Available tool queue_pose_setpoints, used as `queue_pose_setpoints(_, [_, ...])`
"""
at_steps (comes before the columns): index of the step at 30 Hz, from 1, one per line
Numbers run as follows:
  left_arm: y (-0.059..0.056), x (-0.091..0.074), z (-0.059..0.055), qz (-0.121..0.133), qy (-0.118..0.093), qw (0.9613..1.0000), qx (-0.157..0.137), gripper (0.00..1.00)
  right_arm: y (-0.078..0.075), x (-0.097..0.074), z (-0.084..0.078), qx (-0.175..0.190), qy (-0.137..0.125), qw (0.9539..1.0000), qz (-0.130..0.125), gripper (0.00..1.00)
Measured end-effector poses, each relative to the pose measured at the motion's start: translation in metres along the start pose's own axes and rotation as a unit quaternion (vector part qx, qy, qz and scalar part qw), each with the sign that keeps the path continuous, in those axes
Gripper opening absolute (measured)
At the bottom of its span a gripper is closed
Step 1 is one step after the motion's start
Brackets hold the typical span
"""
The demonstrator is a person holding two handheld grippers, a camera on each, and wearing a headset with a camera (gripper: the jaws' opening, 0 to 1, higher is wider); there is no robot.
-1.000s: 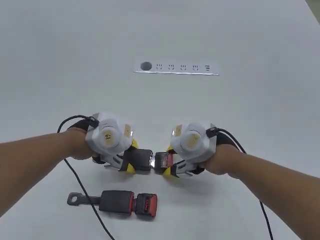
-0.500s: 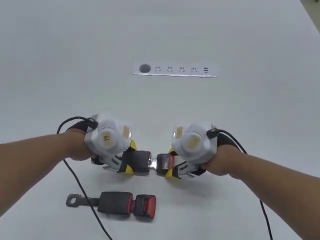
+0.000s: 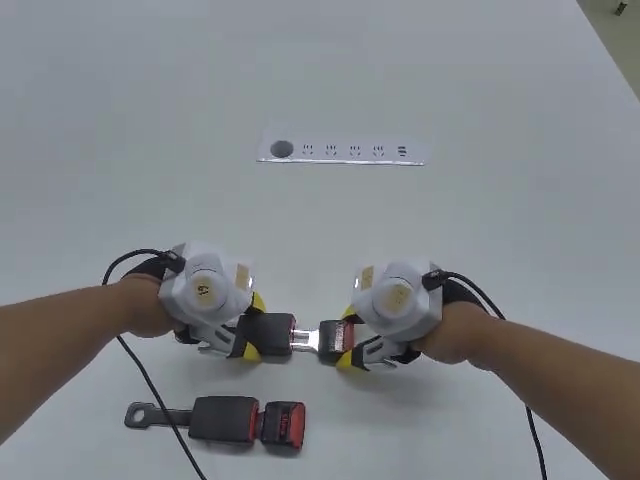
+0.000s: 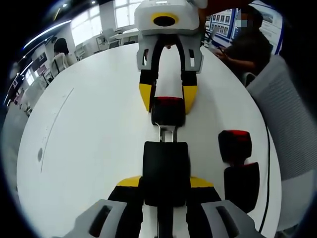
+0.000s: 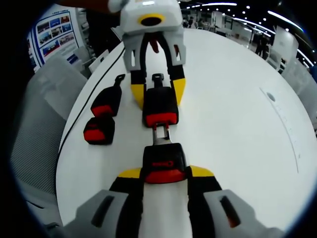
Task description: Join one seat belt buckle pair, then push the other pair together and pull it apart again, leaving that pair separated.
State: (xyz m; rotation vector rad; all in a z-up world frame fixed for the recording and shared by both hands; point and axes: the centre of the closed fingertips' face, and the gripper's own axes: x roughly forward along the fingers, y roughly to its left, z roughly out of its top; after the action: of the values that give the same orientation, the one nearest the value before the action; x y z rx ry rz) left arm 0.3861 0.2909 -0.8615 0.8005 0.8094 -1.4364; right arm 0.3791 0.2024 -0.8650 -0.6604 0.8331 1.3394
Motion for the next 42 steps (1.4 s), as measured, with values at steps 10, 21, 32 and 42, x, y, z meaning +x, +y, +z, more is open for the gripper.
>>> queue_pose_setpoints(10, [0.001, 0.0, 0.001, 0.003, -0.003, 1.0, -0.003, 0.34, 0.0, -0.007, -0.011, 0.002, 0.003, 1.0, 0.001, 0.34])
queue_pose_setpoints(21, [0.001, 0.0, 0.0, 0.003, -0.002, 1.0, -0.002, 0.34, 0.001, -0.018, -0.026, 0.01, -0.001, 0.9999, -0.01, 0.34])
queue_pose_setpoints(32, [0.001, 0.0, 0.0, 0.002, 0.001, 1.0, 0.0, 0.34, 0.003, -0.029, -0.045, 0.023, 0.0, 0.9996, -0.018, 0.34])
queue_pose_setpoints(42, [0.0, 0.0, 0.0, 0.002, 0.002, 1.0, 0.001, 0.34, 0.002, -0.038, -0.059, 0.028, 0.006, 0.9994, -0.019, 0.34])
